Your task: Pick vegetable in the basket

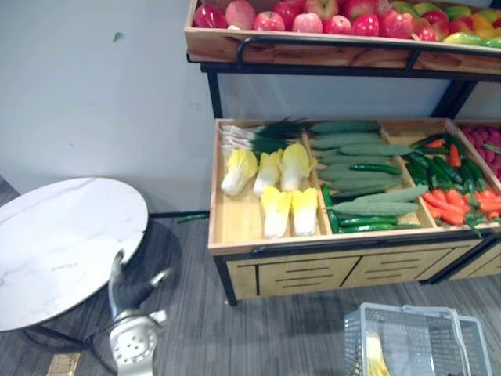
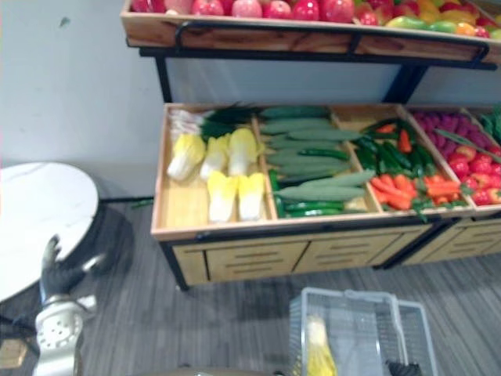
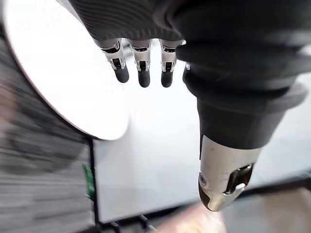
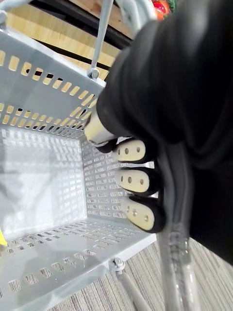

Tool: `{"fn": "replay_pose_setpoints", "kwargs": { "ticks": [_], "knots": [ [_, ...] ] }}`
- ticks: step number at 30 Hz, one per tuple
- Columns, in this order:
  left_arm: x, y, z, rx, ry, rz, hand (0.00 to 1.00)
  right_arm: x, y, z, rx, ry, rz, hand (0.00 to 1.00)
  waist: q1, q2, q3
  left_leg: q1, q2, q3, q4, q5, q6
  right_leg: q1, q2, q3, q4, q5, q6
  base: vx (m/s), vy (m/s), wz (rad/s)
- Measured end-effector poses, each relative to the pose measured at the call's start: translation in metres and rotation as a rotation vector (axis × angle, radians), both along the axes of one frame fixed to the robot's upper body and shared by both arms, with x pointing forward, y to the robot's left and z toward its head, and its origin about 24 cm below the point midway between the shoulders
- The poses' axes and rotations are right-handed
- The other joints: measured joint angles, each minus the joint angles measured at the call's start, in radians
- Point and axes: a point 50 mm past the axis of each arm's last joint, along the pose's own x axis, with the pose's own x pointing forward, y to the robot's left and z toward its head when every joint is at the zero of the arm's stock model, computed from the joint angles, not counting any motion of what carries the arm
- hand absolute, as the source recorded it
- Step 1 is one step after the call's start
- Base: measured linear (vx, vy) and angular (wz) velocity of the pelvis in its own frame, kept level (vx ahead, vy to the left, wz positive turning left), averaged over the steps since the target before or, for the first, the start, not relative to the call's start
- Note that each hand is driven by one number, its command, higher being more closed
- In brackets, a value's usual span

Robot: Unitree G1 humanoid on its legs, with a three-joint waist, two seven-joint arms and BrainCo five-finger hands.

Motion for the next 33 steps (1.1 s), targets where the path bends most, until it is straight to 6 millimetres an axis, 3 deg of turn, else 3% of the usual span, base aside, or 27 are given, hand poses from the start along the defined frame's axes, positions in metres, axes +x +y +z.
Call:
{"fn": "replay_pose_setpoints", "kwargs": {
  "ticks": [1, 4, 7, 10, 15, 30, 31, 33],
  "knots": [
    [-0.023, 0.012, -0.018, -0.041, 0.079, 0.133, 0.00, -0.001, 0.001, -0.001, -0.002, 0.003, -0.007, 1.00, 0.000, 0.001, -0.004, 0.000, 0.001, 0.000, 0.000, -0.002, -0.001, 0.000, 0.001, -0.001, -0.001, -0.001, 0.000, 0.03, -0.003, 0.00],
    [-0.066, 0.021, -0.050, -0.132, 0.216, 0.329, 0.00, -0.004, 0.001, -0.001, -0.008, 0.003, -0.029, 1.00, 0.000, 0.007, -0.013, 0.000, 0.001, 0.002, 0.000, -0.010, 0.003, 0.002, 0.001, -0.002, -0.009, -0.003, 0.001, 0.04, -0.003, -0.01],
    [-0.130, 0.002, -0.096, -0.329, 0.467, 0.492, 0.00, -0.009, -0.002, -0.003, 0.000, 0.020, -0.061, 1.00, -0.002, 0.010, -0.017, -0.001, -0.002, 0.001, 0.000, -0.016, -0.002, 0.008, 0.002, 0.000, -0.025, -0.003, 0.001, 0.07, -0.006, 0.01],
    [-0.150, -0.011, -0.110, -0.410, 0.577, 0.477, 0.00, -0.010, -0.004, -0.004, 0.009, 0.042, -0.068, 1.00, -0.003, 0.014, -0.019, -0.001, -0.007, 0.001, 0.000, -0.020, -0.007, 0.012, 0.003, 0.003, -0.034, -0.002, -0.001, 0.05, -0.001, 0.00],
    [-0.157, -0.022, -0.120, -0.463, 0.689, 0.373, 0.00, -0.001, -0.007, -0.004, 0.008, 0.057, -0.039, 1.00, -0.018, 0.026, -0.025, 0.002, -0.009, 0.001, 0.002, -0.025, -0.011, 0.011, 0.005, 0.008, -0.035, -0.003, 0.000, 0.05, -0.008, -0.03],
    [-0.131, -0.057, -0.133, -0.401, 0.856, -0.045, 0.00, 0.019, -0.006, -0.001, -0.019, 0.055, 0.046, 1.00, -0.025, 0.040, -0.018, 0.035, -0.006, 0.027, 0.004, -0.039, -0.020, 0.009, 0.012, 0.061, -0.032, -0.006, -0.004, 0.01, -0.010, -0.09],
    [-0.132, -0.059, -0.134, -0.395, 0.868, -0.066, 0.00, 0.019, -0.006, -0.001, -0.021, 0.052, 0.046, 1.00, -0.025, 0.030, -0.010, 0.039, -0.005, 0.036, 0.014, -0.051, -0.016, 0.008, 0.013, 0.075, -0.028, -0.006, -0.004, 0.00, 0.000, -0.27],
    [-0.128, -0.060, -0.134, -0.393, 0.863, -0.092, 0.00, 0.022, -0.007, 0.000, -0.024, 0.034, 0.044, 1.00, -0.025, 0.037, 0.011, 0.016, 0.006, 0.048, 0.108, -0.101, -0.014, 0.004, 0.006, 0.094, -0.001, -0.016, -0.001, -0.01, 0.013, -0.30]
  ]
}}
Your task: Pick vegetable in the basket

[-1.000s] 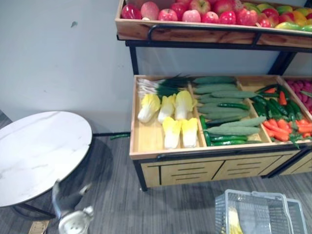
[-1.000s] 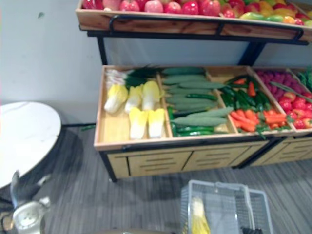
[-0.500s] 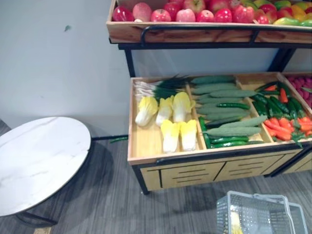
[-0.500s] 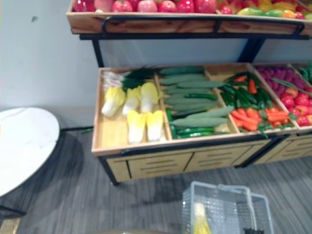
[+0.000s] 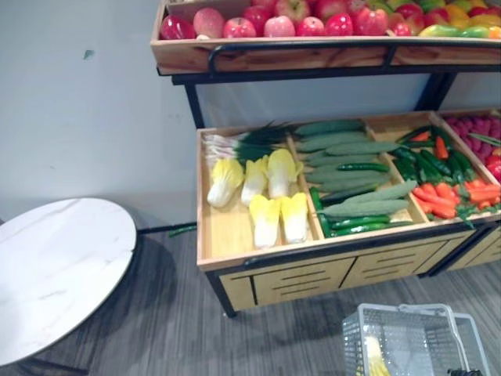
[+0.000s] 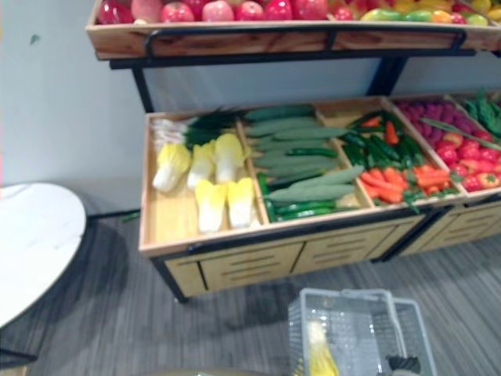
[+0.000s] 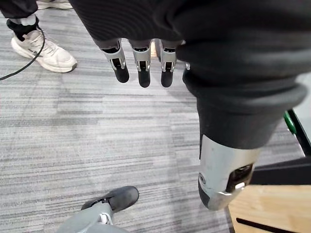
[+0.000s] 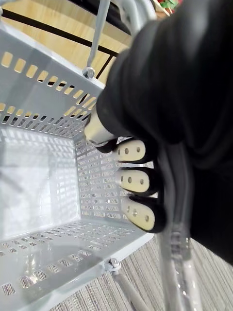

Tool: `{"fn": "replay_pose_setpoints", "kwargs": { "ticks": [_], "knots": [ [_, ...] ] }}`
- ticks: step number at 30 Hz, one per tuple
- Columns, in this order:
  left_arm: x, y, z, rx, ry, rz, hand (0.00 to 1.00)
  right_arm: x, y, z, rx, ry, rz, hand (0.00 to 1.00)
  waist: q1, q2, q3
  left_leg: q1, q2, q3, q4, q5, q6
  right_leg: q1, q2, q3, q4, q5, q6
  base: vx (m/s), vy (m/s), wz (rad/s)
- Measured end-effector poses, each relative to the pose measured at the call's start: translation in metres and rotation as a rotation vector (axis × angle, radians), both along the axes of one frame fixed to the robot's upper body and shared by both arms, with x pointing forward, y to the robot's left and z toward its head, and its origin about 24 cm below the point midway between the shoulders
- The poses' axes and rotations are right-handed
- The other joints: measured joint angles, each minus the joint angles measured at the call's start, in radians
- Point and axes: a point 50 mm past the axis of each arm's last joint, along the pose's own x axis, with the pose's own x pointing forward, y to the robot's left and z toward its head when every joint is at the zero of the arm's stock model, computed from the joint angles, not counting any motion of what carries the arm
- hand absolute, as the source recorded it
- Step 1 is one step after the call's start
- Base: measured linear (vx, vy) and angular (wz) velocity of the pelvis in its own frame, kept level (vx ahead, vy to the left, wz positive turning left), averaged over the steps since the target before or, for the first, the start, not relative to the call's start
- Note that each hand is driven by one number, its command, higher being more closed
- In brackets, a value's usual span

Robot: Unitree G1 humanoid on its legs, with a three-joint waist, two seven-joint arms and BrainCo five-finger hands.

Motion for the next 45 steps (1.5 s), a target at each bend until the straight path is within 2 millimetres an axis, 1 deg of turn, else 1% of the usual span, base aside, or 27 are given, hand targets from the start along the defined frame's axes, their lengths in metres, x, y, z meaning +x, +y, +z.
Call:
{"fn": "replay_pose_setpoints", "kwargs": {
  "ticks": [2, 4, 6, 8, 9, 11, 12, 13, 15, 16, 18, 20, 21, 23, 24, 26, 29, 33, 35, 36, 37, 38, 40, 41, 43, 44, 45],
  "knots": [
    [0.003, -0.005, -0.001, -0.020, 0.003, -0.050, 0.00, 0.003, -0.005, 0.004, -0.009, -0.029, -0.031, 1.00, -0.001, 0.005, 0.035, -0.056, 0.031, 0.006, 0.170, -0.092, 0.010, -0.029, -0.005, 0.029, 0.072, -0.038, 0.006, -0.03, 0.017, -0.34],
    [0.014, -0.011, -0.002, -0.031, -0.005, -0.128, 0.00, -0.011, -0.004, 0.001, 0.007, -0.037, -0.102, 1.00, -0.003, 0.022, 0.059, -0.109, 0.082, 0.008, 0.353, -0.197, 0.016, -0.066, -0.006, 0.059, 0.179, -0.069, 0.023, -0.01, 0.092, -0.31],
    [0.021, -0.014, -0.002, -0.038, -0.015, -0.170, 0.00, -0.011, 0.003, -0.002, 0.020, -0.048, -0.107, 1.00, -0.004, 0.025, 0.067, -0.126, 0.111, 0.017, 0.405, -0.229, 0.018, -0.084, 0.007, 0.080, 0.211, -0.062, 0.032, -0.03, 0.091, -0.39],
    [0.035, -0.020, -0.002, -0.046, -0.047, -0.225, 0.00, -0.002, 0.026, -0.010, 0.062, -0.068, -0.064, 1.00, 0.000, 0.039, 0.094, -0.139, 0.161, 0.065, 0.457, -0.267, 0.026, -0.149, 0.037, 0.124, 0.275, 0.007, 0.042, -0.13, 0.128, -0.82],
    [0.043, -0.017, 0.001, -0.031, -0.071, -0.234, 0.00, 0.001, 0.039, -0.014, 0.089, -0.086, -0.054, 1.00, 0.000, 0.039, 0.100, -0.139, 0.181, 0.108, 0.455, -0.273, 0.027, -0.184, 0.054, 0.125, 0.264, 0.079, 0.035, -0.19, 0.219, -0.96],
    [0.051, -0.020, 0.003, -0.029, -0.109, -0.246, 0.00, 0.006, 0.052, -0.016, 0.120, -0.129, -0.067, 1.00, 0.005, 0.058, 0.109, -0.131, 0.206, 0.204, 0.411, -0.241, 0.072, -0.182, 0.068, 0.093, 0.172, 0.186, 0.029, -0.24, 0.228, -1.14],
    [0.061, -0.018, 0.006, -0.018, -0.146, -0.249, 0.00, 0.009, 0.056, -0.016, 0.139, -0.151, -0.085, 1.00, -0.002, 0.055, 0.134, -0.110, 0.201, 0.252, 0.382, -0.228, 0.088, -0.193, 0.033, -0.005, 0.311, 0.108, -0.046, -0.24, 0.231, -1.19],
    [0.065, -0.018, 0.007, -0.017, -0.160, -0.253, 0.00, 0.005, 0.056, -0.017, 0.144, -0.146, -0.100, 1.00, 0.002, 0.044, 0.133, -0.095, 0.197, 0.296, 0.357, -0.215, 0.098, -0.196, 0.002, -0.070, 0.416, 0.052, -0.055, -0.16, 0.195, -0.92],
    [0.066, -0.019, 0.007, -0.019, -0.162, -0.257, 0.00, 0.004, 0.057, -0.018, 0.153, -0.147, -0.106, 1.00, 0.003, 0.040, 0.130, -0.066, 0.197, 0.373, 0.316, -0.193, 0.103, -0.170, -0.039, -0.135, 0.551, 0.014, -0.080, -0.10, 0.128, -1.21],
    [0.066, -0.018, 0.008, -0.018, -0.163, -0.261, 0.00, 0.004, 0.058, -0.019, 0.158, -0.137, -0.091, 1.00, 0.001, 0.036, 0.128, -0.061, 0.197, 0.429, 0.295, -0.179, 0.108, -0.146, -0.067, -0.156, 0.613, 0.011, -0.079, -0.09, 0.067, -1.30],
    [0.065, -0.014, 0.008, -0.011, -0.159, -0.258, 0.00, 0.002, 0.062, -0.023, 0.180, -0.113, -0.076, 1.00, 0.003, 0.020, 0.123, -0.055, 0.192, 0.524, 0.271, -0.152, 0.109, -0.094, -0.109, -0.171, 0.633, 0.011, -0.080, -0.07, -0.026, -1.31],
    [0.060, -0.010, 0.008, -0.007, -0.143, -0.257, 0.00, 0.001, 0.065, -0.025, 0.197, -0.094, -0.070, 1.00, 0.003, 0.003, 0.113, -0.053, 0.196, 0.601, 0.271, -0.133, 0.104, -0.042, -0.139, -0.213, 0.551, 0.015, -0.076, -0.09, -0.168, -1.46],
    [0.057, -0.009, 0.007, -0.014, -0.128, -0.253, 0.00, 0.005, 0.065, -0.026, 0.202, -0.090, -0.066, 1.00, 0.006, 0.011, 0.107, -0.053, 0.201, 0.641, 0.258, -0.108, 0.097, -0.038, -0.102, -0.255, 0.456, -0.004, -0.076, -0.13, -0.280, -1.45],
    [0.054, -0.014, 0.005, -0.035, -0.116, -0.256, 0.00, 0.008, 0.063, -0.025, 0.200, -0.085, -0.058, 1.00, 0.008, 0.024, 0.097, -0.053, 0.193, 0.646, 0.197, -0.061, 0.085, -0.030, -0.061, -0.263, 0.336, -0.004, -0.075, -0.13, -0.281, -1.23],
    [0.055, -0.017, 0.004, -0.041, -0.113, -0.268, 0.00, 0.008, 0.063, -0.026, 0.202, -0.069, -0.048, 1.00, 0.004, 0.045, 0.089, -0.054, 0.194, 0.653, 0.175, -0.036, 0.076, -0.024, -0.039, -0.263, 0.263, -0.007, -0.071, -0.12, -0.331, -1.13],
    [0.062, -0.021, 0.004, -0.046, -0.121, -0.309, 0.00, 0.007, 0.063, -0.026, 0.203, -0.057, -0.041, 1.00, -0.002, 0.045, 0.089, -0.046, 0.204, 0.687, 0.179, -0.018, 0.063, -0.023, -0.033, -0.262, 0.216, -0.025, -0.045, -0.07, -0.329, -0.72],
    [0.075, -0.027, 0.005, -0.052, -0.144, -0.358, 0.00, 0.005, 0.065, -0.028, 0.206, -0.040, -0.016, 1.00, -0.002, 0.044, 0.090, -0.035, 0.270, 0.721, 0.265, -0.016, 0.061, 0.010, 0.001, -0.257, 0.137, -0.035, -0.033, 0.00, -0.339, -0.51],
    [0.076, -0.032, 0.004, -0.062, -0.145, -0.364, 0.00, 0.009, 0.070, -0.028, 0.204, -0.035, 0.038, 1.00, -0.007, 0.054, 0.101, 0.004, 0.394, 0.718, 0.446, -0.011, 0.057, 0.074, 0.064, -0.202, 0.061, -0.043, -0.043, -0.03, -0.222, -0.55],
    [0.071, -0.035, 0.003, -0.070, -0.133, -0.361, 0.00, 0.011, 0.070, -0.027, 0.201, -0.043, 0.048, 1.00, -0.003, 0.049, 0.108, 0.019, 0.425, 0.652, 0.519, 0.029, 0.057, 0.093, 0.071, -0.147, 0.050, -0.052, -0.055, -0.07, -0.139, -0.97],
    [0.064, -0.035, 0.001, -0.074, -0.125, -0.345, 0.00, 0.017, 0.072, -0.027, 0.200, -0.049, 0.082, 1.00, 0.004, 0.028, 0.125, -0.041, 0.418, 0.426, 0.612, 0.075, 0.084, 0.102, 0.068, -0.065, 0.044, -0.058, -0.063, -0.09, -0.126, -1.31],
    [0.065, -0.033, 0.003, -0.066, -0.138, -0.341, 0.00, 0.024, 0.072, -0.025, 0.195, -0.065, 0.097, 1.00, 0.011, 0.024, 0.124, -0.073, 0.364, 0.295, 0.604, 0.022, 0.036, 0.095, 0.050, -0.024, 0.042, -0.066, -0.054, -0.09, 0.029, -1.71],
    [0.066, -0.037, 0.003, -0.067, -0.147, -0.348, 0.00, 0.033, 0.067, -0.021, 0.177, -0.085, 0.115, 1.00, 0.022, 0.029, 0.126, -0.096, 0.242, 0.073, 0.527, -0.066, -0.012, 0.066, 0.030, 0.047, 0.035, -0.075, -0.042, -0.07, 0.116, -1.50],
    [0.066, -0.044, 0.001, -0.076, -0.148, -0.349, 0.00, 0.044, 0.063, -0.016, 0.159, -0.108, 0.140, 1.00, 0.025, 0.063, 0.136, -0.106, 0.159, -0.088, 0.424, -0.095, -0.021, 0.044, 0.044, 0.104, 0.023, -0.070, -0.026, -0.05, 0.147, -1.35],
    [0.068, -0.050, 0.001, -0.082, -0.157, -0.372, 0.00, 0.036, 0.063, -0.018, 0.163, -0.093, 0.132, 1.00, 0.019, 0.076, 0.144, -0.104, 0.098, -0.190, 0.292, -0.091, -0.028, 0.038, 0.056, 0.136, 0.018, -0.073, -0.029, -0.06, 0.151, -0.77],
    [0.067, -0.050, 0.001, -0.076, -0.156, -0.368, 0.00, 0.034, 0.063, -0.018, 0.165, -0.096, 0.118, 1.00, 0.020, 0.088, 0.144, -0.102, 0.077, -0.253, 0.206, -0.092, -0.041, 0.030, 0.074, 0.151, 0.018, -0.073, -0.028, -0.06, 0.190, -0.41],
    [0.065, -0.044, 0.001, -0.063, -0.150, -0.361, 0.00, 0.033, 0.068, -0.020, 0.179, -0.096, 0.113, 1.00, 0.024, 0.077, 0.141, -0.104, 0.062, -0.250, 0.196, -0.106, -0.047, 0.033, 0.067, 0.158, 0.001, -0.066, -0.019, 0.02, 0.204, -0.26],
    [0.067, -0.043, 0.002, -0.057, -0.157, -0.359, 0.00, 0.033, 0.072, -0.022, 0.187, -0.099, 0.116, 1.00, 0.027, 0.041, 0.140, -0.102, 0.035, -0.242, 0.174, -0.106, -0.046, 0.028, 0.040, 0.154, -0.006, -0.053, 0.002, 0.07, 0.160, -0.16]
  ]
}}
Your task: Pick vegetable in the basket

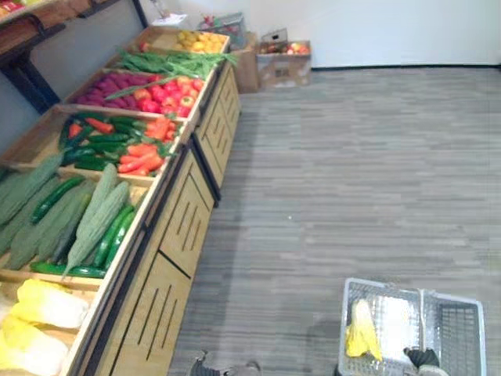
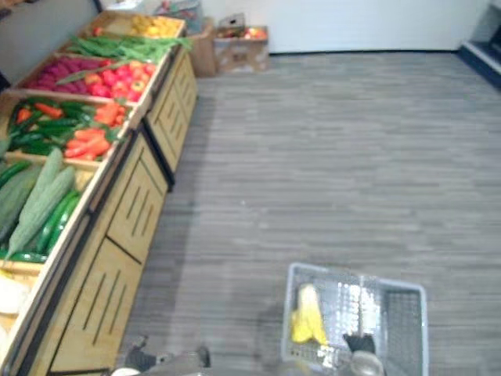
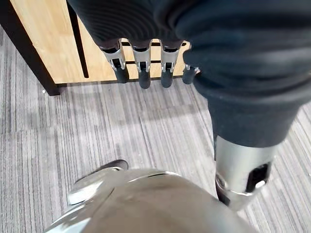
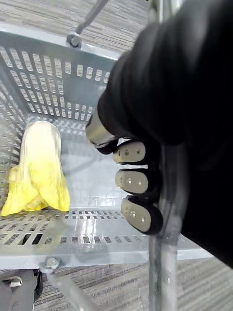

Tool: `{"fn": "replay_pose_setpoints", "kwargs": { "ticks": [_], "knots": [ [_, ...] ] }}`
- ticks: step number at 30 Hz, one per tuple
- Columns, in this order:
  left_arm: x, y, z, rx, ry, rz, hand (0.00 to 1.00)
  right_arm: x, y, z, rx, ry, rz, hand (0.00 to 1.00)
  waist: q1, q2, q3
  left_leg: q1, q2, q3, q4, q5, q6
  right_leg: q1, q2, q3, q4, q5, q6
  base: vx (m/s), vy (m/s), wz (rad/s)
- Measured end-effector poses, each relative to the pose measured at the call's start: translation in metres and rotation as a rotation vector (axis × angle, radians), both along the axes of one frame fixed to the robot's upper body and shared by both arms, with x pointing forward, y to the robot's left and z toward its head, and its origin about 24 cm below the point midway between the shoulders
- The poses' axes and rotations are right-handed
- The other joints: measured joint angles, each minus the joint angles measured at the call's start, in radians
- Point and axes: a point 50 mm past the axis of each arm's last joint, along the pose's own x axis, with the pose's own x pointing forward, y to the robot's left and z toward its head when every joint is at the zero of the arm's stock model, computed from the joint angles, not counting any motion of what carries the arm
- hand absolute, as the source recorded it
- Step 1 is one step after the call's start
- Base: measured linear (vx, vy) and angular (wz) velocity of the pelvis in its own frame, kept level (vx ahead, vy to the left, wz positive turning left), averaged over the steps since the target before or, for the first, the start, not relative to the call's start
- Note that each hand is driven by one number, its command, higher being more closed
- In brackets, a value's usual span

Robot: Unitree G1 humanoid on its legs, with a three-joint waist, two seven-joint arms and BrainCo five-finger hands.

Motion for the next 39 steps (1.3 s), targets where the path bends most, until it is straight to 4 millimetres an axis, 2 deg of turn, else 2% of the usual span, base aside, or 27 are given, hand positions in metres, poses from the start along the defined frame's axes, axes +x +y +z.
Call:
{"fn": "replay_pose_setpoints", "kwargs": {
  "ticks": [1, 2, 3, 6, 9, 11, 12, 13, 14, 15, 16, 17, 18, 20, 22, 25, 27, 28, 29, 31, 32, 33, 34, 36, 37, 39],
  "knots": [
    [0.001, 0.007, 0.002, 0.019, -0.004, 0.001, 0.00, 0.003, 0.001, 0.001, 0.000, -0.007, 0.010, 1.00, 0.003, -0.015, 0.009, 0.003, -0.016, 0.003, 0.000, -0.001, 0.002, -0.005, -0.016, 0.002, 0.000, 0.006, 0.010, 0.08, 0.115, -0.01],
    [0.000, 0.009, 0.002, 0.025, 0.000, 0.002, 0.00, 0.003, 0.002, 0.001, -0.001, -0.007, 0.011, 1.00, 0.003, -0.014, 0.012, 0.003, -0.024, 0.007, 0.000, -0.002, 0.004, -0.006, -0.024, 0.004, 0.000, 0.006, 0.011, 0.08, 0.124, -0.04],
    [-0.003, 0.010, 0.001, 0.028, 0.007, 0.002, 0.00, 0.003, 0.001, 0.001, -0.004, -0.005, 0.015, 1.00, 0.006, -0.029, 0.007, 0.009, -0.035, 0.021, 0.000, -0.008, 0.014, -0.006, -0.035, 0.017, 0.002, 0.009, 0.015, 0.11, 0.140, -0.18],
    [-0.004, 0.010, 0.001, 0.027, 0.015, 0.002, 0.00, 0.003, 0.003, 0.000, -0.009, 0.003, 0.038, 1.00, 0.015, -0.027, 0.003, 0.022, -0.056, 0.038, 0.005, -0.023, 0.033, -0.002, -0.056, 0.027, 0.001, 0.002, 0.026, 0.14, 0.104, -0.13],
    [-0.006, 0.010, 0.000, 0.025, 0.025, 0.002, 0.00, 0.002, 0.001, 0.000, -0.006, 0.000, 0.025, 1.00, 0.023, -0.033, 0.007, 0.017, -0.071, 0.058, 0.064, -0.084, 0.050, -0.021, -0.074, 0.048, 0.053, -0.038, 0.056, 0.19, 0.091, -0.22],
    [-0.007, 0.006, -0.002, 0.013, 0.037, -0.005, 0.00, 0.004, -0.003, 0.003, -0.015, -0.009, 0.015, 1.00, 0.024, -0.006, 0.006, 0.040, -0.061, 0.064, 0.090, -0.124, 0.067, -0.074, -0.066, 0.061, 0.222, -0.063, 0.056, 0.17, 0.089, -0.28],
    [-0.008, 0.005, -0.003, 0.010, 0.042, -0.012, 0.00, 0.008, -0.004, 0.006, -0.022, -0.036, 0.010, 1.00, 0.023, 0.006, 0.002, 0.067, -0.060, 0.067, 0.086, -0.130, 0.078, -0.144, -0.064, 0.079, 0.389, -0.064, 0.054, 0.16, 0.122, -0.21],
    [-0.007, 0.005, -0.002, 0.013, 0.040, -0.015, 0.00, 0.010, -0.003, 0.007, -0.022, -0.049, 0.010, 1.00, 0.019, 0.001, 0.004, 0.078, -0.068, 0.065, 0.087, -0.135, 0.084, -0.180, -0.071, 0.086, 0.484, -0.063, 0.053, 0.21, 0.133, 0.09],
    [-0.006, 0.010, -0.001, 0.025, 0.035, -0.018, 0.00, 0.014, 0.000, 0.008, -0.018, -0.077, 0.010, 1.00, 0.012, -0.023, 0.012, 0.104, -0.088, 0.056, 0.099, -0.150, 0.099, -0.239, -0.096, 0.106, 0.653, -0.045, 0.032, 0.17, 0.079, 0.29],
    [-0.005, 0.012, 0.000, 0.032, 0.031, -0.018, 0.00, 0.019, 0.003, 0.010, -0.017, -0.102, 0.015, 1.00, 0.004, -0.038, 0.021, 0.123, -0.100, 0.053, 0.113, -0.163, 0.109, -0.278, -0.106, 0.124, 0.755, -0.002, 0.009, 0.23, 0.085, 0.36],
    [-0.005, 0.012, 0.000, 0.031, 0.030, -0.017, 0.00, 0.022, 0.005, 0.012, -0.019, -0.125, 0.017, 1.00, 0.001, -0.035, 0.023, 0.140, -0.098, 0.047, 0.124, -0.176, 0.120, -0.318, -0.105, 0.134, 0.840, 0.078, 0.009, 0.23, 0.092, 0.30],
    [-0.002, 0.011, 0.001, 0.029, 0.018, -0.016, 0.00, 0.027, 0.007, 0.015, -0.021, -0.151, 0.026, 1.00, 0.002, -0.018, 0.026, 0.160, -0.092, 0.037, 0.122, -0.184, 0.135, -0.369, -0.099, 0.136, 0.936, 0.128, 0.014, 0.26, 0.093, 0.31],
    [0.001, 0.010, 0.002, 0.030, 0.007, -0.014, 0.00, 0.030, 0.013, 0.016, -0.012, -0.175, 0.031, 1.00, 0.005, -0.031, 0.030, 0.176, -0.088, 0.028, 0.119, -0.185, 0.136, -0.407, -0.090, 0.131, 0.986, 0.066, 0.012, 0.21, 0.057, 0.30],
    [0.004, 0.012, 0.003, 0.032, -0.002, -0.003, 0.00, 0.037, 0.020, 0.019, -0.003, -0.211, 0.042, 1.00, 0.007, -0.043, 0.034, 0.199, -0.074, 0.023, 0.100, -0.194, 0.140, -0.456, -0.066, 0.086, 0.965, 0.002, -0.005, 0.23, -0.014, 0.21],
    [0.007, 0.009, 0.003, 0.023, -0.006, -0.003, 0.00, 0.041, 0.022, 0.021, -0.002, -0.229, 0.045, 1.00, 0.017, -0.038, 0.045, 0.248, -0.063, 0.024, 0.066, -0.208, 0.134, -0.470, -0.059, 0.013, 0.838, -0.013, -0.011, 0.29, -0.057, 0.03],
    [0.022, 0.000, 0.005, 0.005, -0.040, -0.006, 0.00, 0.040, 0.027, 0.019, 0.015, -0.225, 0.028, 1.00, 0.025, -0.035, 0.046, 0.316, -0.050, 0.017, 0.029, -0.231, 0.096, -0.438, -0.054, -0.095, 0.456, -0.003, -0.009, 0.33, -0.159, 0.18],
    [0.029, -0.002, 0.007, 0.002, -0.062, -0.008, 0.00, 0.038, 0.029, 0.017, 0.024, -0.222, 0.015, 1.00, 0.024, -0.038, 0.044, 0.334, -0.049, -0.004, 0.013, -0.245, 0.075, -0.428, -0.054, -0.091, 0.350, -0.002, -0.009, 0.41, -0.279, 0.47],
    [0.031, -0.007, 0.007, -0.010, -0.071, -0.005, 0.00, 0.035, 0.025, 0.017, 0.024, -0.221, -0.014, 1.00, 0.016, -0.024, 0.039, 0.356, -0.024, -0.032, -0.008, -0.258, 0.057, -0.429, -0.041, -0.090, 0.381, 0.069, -0.008, 0.52, -0.363, 0.67],
    [0.033, -0.011, 0.006, -0.025, -0.077, 0.008, 0.00, 0.037, 0.022, 0.018, 0.023, -0.229, -0.041, 1.00, 0.010, 0.003, 0.035, 0.358, 0.000, -0.047, 0.000, -0.245, 0.046, -0.450, -0.032, -0.103, 0.452, 0.023, -0.030, 0.45, -0.317, 0.52],
    [0.032, -0.015, 0.005, -0.035, -0.075, 0.021, 0.00, 0.042, 0.020, 0.021, 0.023, -0.237, -0.051, 1.00, 0.011, 0.016, 0.033, 0.345, 0.021, -0.057, 0.056, -0.188, 0.014, -0.461, -0.030, -0.120, 0.541, -0.049, -0.060, 0.46, -0.321, 0.15],
    [0.031, -0.015, 0.005, -0.036, -0.074, 0.022, 0.00, 0.042, 0.020, 0.020, 0.023, -0.234, -0.049, 1.00, 0.009, 0.020, 0.030, 0.326, 0.025, -0.067, 0.115, -0.139, 0.013, -0.445, -0.027, -0.134, 0.569, -0.093, -0.074, 0.48, -0.321, 0.12],
    [0.031, -0.015, 0.005, -0.037, -0.074, 0.023, 0.00, 0.041, 0.019, 0.020, 0.020, -0.229, -0.046, 1.00, 0.006, 0.022, 0.028, 0.309, 0.030, -0.083, 0.154, -0.111, 0.012, -0.429, -0.026, -0.147, 0.569, -0.109, -0.081, 0.67, -0.414, 0.39],
    [0.032, -0.015, 0.006, -0.038, -0.079, 0.030, 0.00, 0.038, 0.018, 0.019, 0.015, -0.214, -0.047, 1.00, -0.005, 0.026, 0.026, 0.216, 0.040, -0.133, 0.331, 0.017, -0.001, -0.371, -0.023, -0.181, 0.545, -0.140, -0.093, 0.57, -0.338, 0.42],
    [0.034, -0.014, 0.007, -0.041, -0.090, 0.046, 0.00, 0.030, 0.016, 0.016, 0.016, -0.189, -0.053, 1.00, -0.004, 0.021, 0.029, 0.137, 0.043, -0.152, 0.480, 0.168, -0.032, -0.308, -0.018, -0.201, 0.500, -0.153, -0.100, 0.39, -0.213, 0.34],
    [0.035, -0.012, 0.007, -0.042, -0.098, 0.069, 0.00, 0.024, 0.016, 0.013, 0.016, -0.166, -0.058, 1.00, 0.006, 0.010, 0.036, 0.059, 0.055, -0.163, 0.644, 0.243, -0.048, -0.243, -0.011, -0.207, 0.452, -0.160, -0.107, 0.30, -0.130, 0.14],
    [0.036, -0.008, 0.009, -0.033, -0.109, 0.078, 0.00, 0.018, 0.016, 0.010, 0.019, -0.138, -0.061, 1.00, 0.020, 0.008, 0.038, -0.047, 0.068, -0.118, 0.837, 0.156, -0.026, -0.129, 0.000, -0.208, 0.382, -0.161, -0.110, 0.36, -0.140, -0.06]
  ]
}}
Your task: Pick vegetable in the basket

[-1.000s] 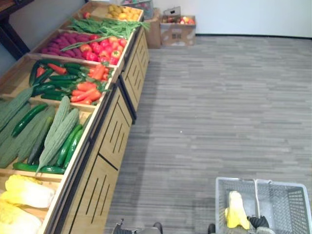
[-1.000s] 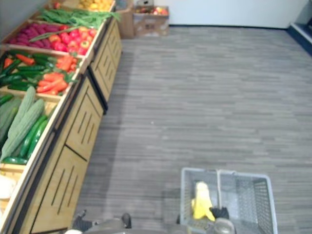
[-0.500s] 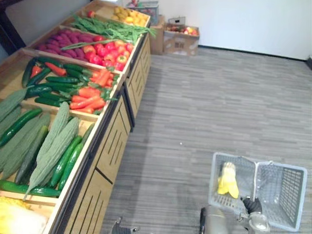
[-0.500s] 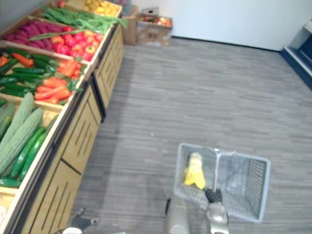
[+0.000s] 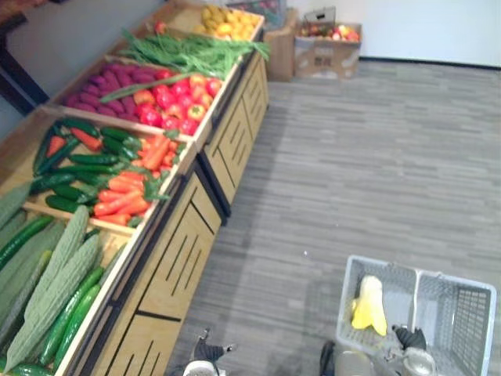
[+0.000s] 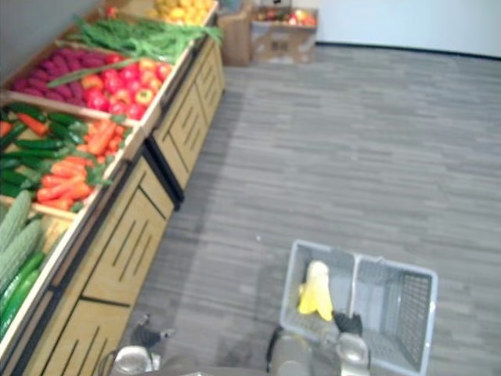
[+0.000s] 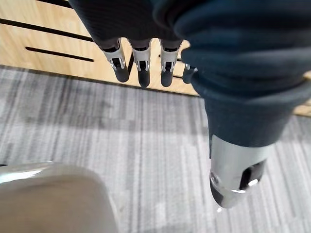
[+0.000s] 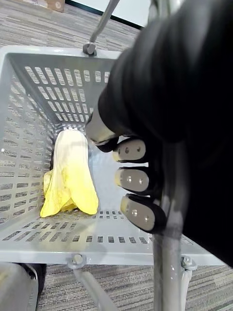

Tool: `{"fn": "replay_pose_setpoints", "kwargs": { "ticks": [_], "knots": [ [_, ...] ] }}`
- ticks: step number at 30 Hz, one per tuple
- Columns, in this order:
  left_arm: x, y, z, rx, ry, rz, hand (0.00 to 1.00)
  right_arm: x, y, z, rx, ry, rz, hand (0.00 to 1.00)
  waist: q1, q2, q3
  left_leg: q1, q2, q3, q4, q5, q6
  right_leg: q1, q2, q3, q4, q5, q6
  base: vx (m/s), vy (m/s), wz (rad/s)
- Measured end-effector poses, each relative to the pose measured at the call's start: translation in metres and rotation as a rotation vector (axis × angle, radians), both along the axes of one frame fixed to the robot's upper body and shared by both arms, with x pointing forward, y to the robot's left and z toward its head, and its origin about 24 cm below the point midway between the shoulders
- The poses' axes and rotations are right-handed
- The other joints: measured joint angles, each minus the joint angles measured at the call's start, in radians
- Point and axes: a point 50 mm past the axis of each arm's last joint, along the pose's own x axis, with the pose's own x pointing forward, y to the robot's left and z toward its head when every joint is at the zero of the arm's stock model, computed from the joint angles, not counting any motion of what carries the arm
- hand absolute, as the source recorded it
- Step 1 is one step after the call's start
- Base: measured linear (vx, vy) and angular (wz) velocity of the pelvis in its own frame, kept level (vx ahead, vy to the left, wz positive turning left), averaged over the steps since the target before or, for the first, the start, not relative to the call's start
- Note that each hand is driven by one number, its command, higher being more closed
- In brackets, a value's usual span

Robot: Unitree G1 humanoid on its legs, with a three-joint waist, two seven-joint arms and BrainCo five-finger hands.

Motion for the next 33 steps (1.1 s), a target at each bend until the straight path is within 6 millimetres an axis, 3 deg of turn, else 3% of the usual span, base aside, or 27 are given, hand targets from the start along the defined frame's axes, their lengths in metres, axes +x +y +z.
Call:
{"fn": "replay_pose_setpoints", "kwargs": {
  "ticks": [3, 5, 7, 8, 9, 10, 11, 12, 13, 16, 17, 19, 20, 21, 23, 24, 25, 27, 31, 33],
  "knots": [
    [0.002, 0.004, 0.003, 0.011, -0.022, 0.021, 0.00, -0.010, 0.002, -0.004, 0.006, 0.043, 0.003, 1.00, 0.019, -0.005, 0.001, -0.138, 0.015, 0.069, -0.030, -0.104, 0.067, 0.130, -0.002, -0.016, -0.102, -0.009, 0.019, 0.32, -0.025, 0.01],
    [0.000, 0.006, 0.002, 0.018, -0.019, 0.031, 0.00, -0.009, 0.004, -0.005, 0.003, 0.048, 0.013, 1.00, 0.023, -0.008, 0.002, -0.190, 0.022, 0.119, -0.153, -0.127, 0.081, 0.162, -0.011, -0.029, -0.124, -0.014, 0.042, 0.23, 0.095, 0.10],
    [-0.004, 0.007, 0.001, 0.028, -0.003, 0.040, 0.00, -0.016, 0.006, -0.007, 0.007, 0.063, 0.008, 1.00, 0.026, -0.015, 0.000, -0.195, 0.021, 0.272, -0.485, -0.095, 0.114, 0.223, -0.042, -0.071, -0.150, -0.030, 0.091, 0.31, 0.210, 0.34],
    [-0.005, 0.007, 0.001, 0.029, -0.002, 0.039, 0.00, -0.020, 0.005, -0.007, 0.004, 0.069, 0.004, 1.00, 0.026, -0.013, -0.001, -0.183, 0.020, 0.321, -0.568, -0.062, 0.126, 0.238, -0.047, -0.085, -0.151, -0.039, 0.107, 0.43, 0.351, 0.61],
    [-0.010, 0.004, -0.001, 0.025, 0.011, 0.037, 0.00, -0.029, 0.004, -0.009, 0.006, 0.087, -0.008, 1.00, 0.027, 0.001, -0.012, -0.181, 0.019, 0.399, -0.694, 0.011, 0.184, 0.271, -0.047, -0.111, -0.148, -0.071, 0.153, 0.36, 0.310, 0.60],
    [-0.009, 0.011, 0.000, 0.043, 0.013, 0.030, 0.00, -0.029, 0.010, -0.012, 0.029, 0.093, -0.014, 1.00, 0.029, -0.023, -0.017, -0.181, -0.009, 0.419, -0.679, -0.020, 0.187, 0.278, -0.071, -0.110, -0.146, -0.083, 0.154, 0.46, 0.342, 0.64],
    [-0.015, 0.020, 0.001, 0.066, 0.025, 0.029, 0.00, -0.030, 0.020, -0.014, 0.052, 0.093, 0.001, 1.00, 0.034, -0.072, -0.044, -0.186, -0.034, 0.479, -0.683, -0.052, 0.190, 0.282, -0.105, -0.099, -0.169, -0.080, 0.143, 0.33, 0.187, 0.39],
    [-0.014, 0.023, 0.002, 0.074, 0.024, 0.028, 0.00, -0.030, 0.024, -0.015, 0.060, 0.093, 0.006, 1.00, 0.036, -0.089, -0.050, -0.189, -0.045, 0.499, -0.678, -0.069, 0.198, 0.283, -0.119, -0.091, -0.182, -0.072, 0.133, 0.43, 0.227, 0.33],
    [-0.017, 0.024, 0.001, 0.076, 0.037, 0.031, 0.00, -0.029, 0.027, -0.016, 0.065, 0.095, 0.020, 1.00, 0.042, -0.099, -0.056, -0.196, -0.064, 0.498, -0.663, -0.099, 0.213, 0.286, -0.129, -0.066, -0.200, -0.026, 0.105, 0.42, 0.270, 0.18],
    [-0.029, 0.025, -0.004, 0.072, 0.089, 0.034, 0.00, -0.031, 0.027, -0.019, 0.077, 0.121, 0.025, 1.00, 0.055, -0.114, -0.093, -0.152, -0.143, 0.494, -0.687, -0.155, 0.238, 0.270, -0.185, 0.030, -0.127, 0.082, 0.110, 0.45, 0.343, 0.25],
    [-0.032, 0.025, -0.005, 0.071, 0.101, 0.034, 0.00, -0.032, 0.027, -0.020, 0.079, 0.128, 0.025, 1.00, 0.054, -0.118, -0.097, -0.133, -0.163, 0.490, -0.703, -0.162, 0.240, 0.252, -0.201, 0.052, -0.072, 0.101, 0.121, 0.36, 0.260, 0.36],
    [-0.042, 0.025, -0.008, 0.074, 0.138, 0.021, 0.00, -0.030, 0.022, -0.019, 0.057, 0.133, 0.042, 1.00, 0.041, -0.117, -0.100, -0.054, -0.209, 0.455, -0.755, -0.181, 0.246, 0.161, -0.239, 0.122, 0.207, 0.231, 0.183, 0.36, 0.233, 0.47],
    [-0.045, 0.027, -0.008, 0.084, 0.154, -0.010, 0.00, -0.023, 0.017, -0.016, 0.035, 0.110, 0.064, 1.00, 0.031, -0.117, -0.099, -0.004, -0.226, 0.427, -0.790, -0.184, 0.248, 0.086, -0.234, 0.162, 0.413, 0.291, 0.214, 0.31, 0.175, 0.52],
    [-0.048, 0.027, -0.009, 0.087, 0.166, -0.023, 0.00, -0.021, 0.015, -0.015, 0.027, 0.103, 0.071, 1.00, 0.024, -0.116, -0.099, 0.020, -0.232, 0.409, -0.804, -0.185, 0.249, 0.055, -0.226, 0.165, 0.507, 0.286, 0.216, 0.34, 0.148, 0.75],
    [-0.055, 0.027, -0.010, 0.087, 0.184, -0.023, 0.00, -0.022, 0.014, -0.015, 0.025, 0.098, 0.080, 1.00, 0.010, -0.110, -0.097, 0.128, -0.247, 0.329, -0.867, -0.186, 0.248, -0.039, -0.170, 0.134, 0.714, 0.239, 0.151, 0.37, 0.099, 0.89],
    [-0.056, 0.027, -0.010, 0.087, 0.185, -0.022, 0.00, -0.022, 0.014, -0.015, 0.026, 0.096, 0.080, 1.00, 0.009, -0.110, -0.097, 0.149, -0.248, 0.308, -0.878, -0.185, 0.249, -0.057, -0.161, 0.118, 0.724, 0.214, 0.150, 0.34, 0.029, 0.94],
    [-0.056, 0.028, -0.010, 0.086, 0.188, -0.018, 0.00, -0.023, 0.013, -0.015, 0.028, 0.092, 0.064, 1.00, 0.009, -0.112, -0.096, 0.176, -0.248, 0.275, -0.887, -0.184, 0.249, -0.092, -0.153, 0.097, 0.708, 0.151, 0.154, 0.25, -0.013, 0.94],
    [-0.058, 0.028, -0.010, 0.070, 0.188, 0.024, 0.00, -0.027, 0.006, -0.014, 0.030, 0.080, 0.001, 1.00, 0.008, -0.113, -0.096, 0.217, -0.249, 0.192, -0.900, -0.185, 0.247, -0.150, -0.141, 0.093, 0.593, 0.094, 0.146, 0.33, -0.082, 1.18],
    [-0.059, 0.023, -0.012, 0.023, 0.163, 0.155, 0.00, -0.033, 0.002, -0.015, 0.046, 0.076, -0.078, 1.00, 0.015, -0.087, -0.085, 0.257, -0.192, 0.058, -0.885, -0.223, 0.199, -0.147, -0.087, 0.156, 0.237, 0.084, 0.126, 0.35, -0.234, 1.10],
    [-0.061, 0.023, -0.012, 0.003, 0.155, 0.218, 0.00, -0.034, 0.008, -0.017, 0.068, 0.086, -0.082, 1.00, 0.024, -0.085, -0.081, 0.253, -0.145, -0.009, -0.827, -0.282, 0.156, -0.139, -0.069, 0.206, 0.064, 0.091, 0.125, 0.32, -0.418, 0.81]
  ]
}}
